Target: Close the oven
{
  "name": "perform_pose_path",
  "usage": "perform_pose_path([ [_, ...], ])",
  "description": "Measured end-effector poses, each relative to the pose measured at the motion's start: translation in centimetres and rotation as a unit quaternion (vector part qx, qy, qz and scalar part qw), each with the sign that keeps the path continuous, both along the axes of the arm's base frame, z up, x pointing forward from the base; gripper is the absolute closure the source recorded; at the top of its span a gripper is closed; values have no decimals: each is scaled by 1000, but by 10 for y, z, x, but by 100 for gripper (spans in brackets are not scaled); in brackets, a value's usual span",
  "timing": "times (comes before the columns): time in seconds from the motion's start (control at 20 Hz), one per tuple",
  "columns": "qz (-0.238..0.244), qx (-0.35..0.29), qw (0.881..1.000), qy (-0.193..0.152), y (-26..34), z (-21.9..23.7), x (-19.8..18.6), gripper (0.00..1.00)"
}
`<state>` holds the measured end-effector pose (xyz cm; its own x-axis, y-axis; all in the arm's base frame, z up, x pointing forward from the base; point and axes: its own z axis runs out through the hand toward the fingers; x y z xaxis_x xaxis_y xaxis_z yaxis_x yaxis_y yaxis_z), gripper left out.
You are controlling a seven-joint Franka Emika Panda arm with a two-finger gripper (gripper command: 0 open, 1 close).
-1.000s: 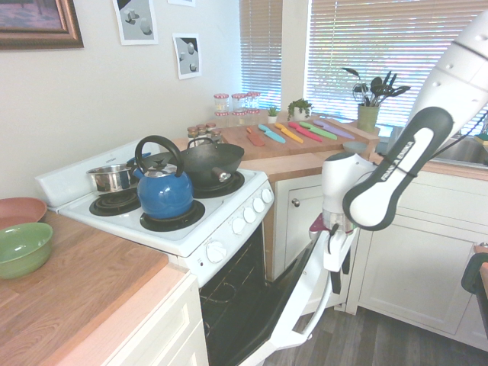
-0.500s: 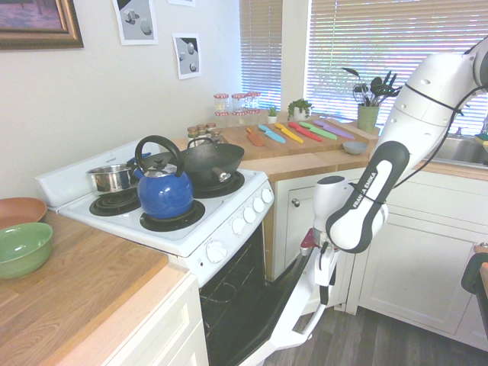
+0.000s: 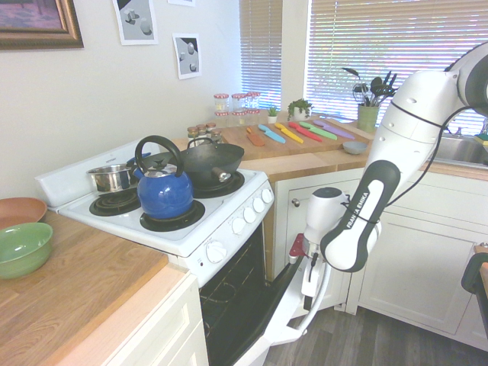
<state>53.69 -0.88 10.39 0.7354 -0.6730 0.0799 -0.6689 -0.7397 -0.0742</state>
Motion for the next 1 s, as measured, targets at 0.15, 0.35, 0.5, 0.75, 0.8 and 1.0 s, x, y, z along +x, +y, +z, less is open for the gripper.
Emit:
perform_pose_path([
  [0.15, -1, -4, 1000, -27, 19, 14, 19, 0],
  [0.35, -2, -6, 998, -56, 40, 35, 45, 0],
  [0.5, -1, -7, 997, -80, 62, 57, 69, 0],
  [0.75, -11, 3, 997, -77, 87, 99, 86, 0],
  [0.8, -16, 3, 998, -64, 82, 111, 80, 0],
  [1.0, -46, 1, 999, 17, 36, 154, 29, 0],
])
